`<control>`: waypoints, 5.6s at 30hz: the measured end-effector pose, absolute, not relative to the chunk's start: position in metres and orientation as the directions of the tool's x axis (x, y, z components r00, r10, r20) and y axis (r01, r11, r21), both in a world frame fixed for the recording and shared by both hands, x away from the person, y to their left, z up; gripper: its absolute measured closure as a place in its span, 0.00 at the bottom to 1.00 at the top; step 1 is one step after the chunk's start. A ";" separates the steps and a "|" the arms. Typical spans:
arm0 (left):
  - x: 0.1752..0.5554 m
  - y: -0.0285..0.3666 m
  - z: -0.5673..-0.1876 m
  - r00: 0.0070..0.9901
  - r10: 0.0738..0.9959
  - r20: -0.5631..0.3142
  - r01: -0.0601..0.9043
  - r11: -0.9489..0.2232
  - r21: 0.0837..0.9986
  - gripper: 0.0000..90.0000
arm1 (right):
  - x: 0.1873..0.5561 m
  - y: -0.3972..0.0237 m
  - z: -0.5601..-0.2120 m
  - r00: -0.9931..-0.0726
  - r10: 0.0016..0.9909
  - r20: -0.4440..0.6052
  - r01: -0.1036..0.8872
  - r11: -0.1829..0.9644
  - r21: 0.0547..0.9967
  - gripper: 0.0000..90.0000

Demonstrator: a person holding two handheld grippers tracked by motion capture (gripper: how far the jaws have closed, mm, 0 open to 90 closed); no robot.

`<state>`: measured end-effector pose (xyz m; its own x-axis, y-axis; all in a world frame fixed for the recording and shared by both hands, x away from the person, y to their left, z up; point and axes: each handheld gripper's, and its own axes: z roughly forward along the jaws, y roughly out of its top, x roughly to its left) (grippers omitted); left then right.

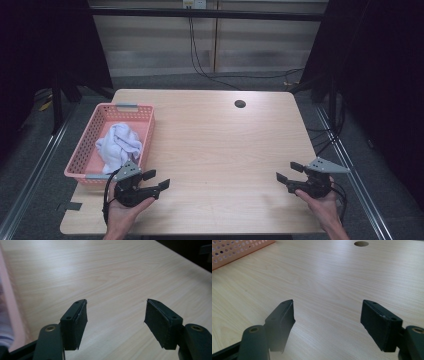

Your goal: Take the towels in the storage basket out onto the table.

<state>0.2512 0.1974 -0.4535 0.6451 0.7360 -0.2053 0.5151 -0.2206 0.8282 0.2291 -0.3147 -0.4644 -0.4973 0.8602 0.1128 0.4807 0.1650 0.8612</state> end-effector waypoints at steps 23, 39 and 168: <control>0.264 0.243 -0.412 0.596 0.774 -0.215 0.517 -0.164 0.840 0.34 | 0.223 -0.313 -0.463 -0.535 0.837 0.114 0.483 0.192 0.854 0.29; 0.344 0.300 -0.407 0.417 0.896 -0.155 0.673 -0.189 0.715 0.19 | 0.227 -0.310 -0.467 -0.561 0.819 0.121 0.504 0.223 0.834 0.27; 0.388 0.360 -0.317 0.443 0.856 -0.265 0.687 -0.135 0.714 0.49 | 0.228 -0.309 -0.470 -0.605 0.778 0.172 0.538 0.240 0.808 0.25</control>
<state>0.3879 0.3601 -0.3174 0.4431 0.8564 -0.2650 0.6874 -0.1348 0.7137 0.2282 -0.3086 -0.4699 -0.6048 0.7777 0.1716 0.5377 0.2398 0.8083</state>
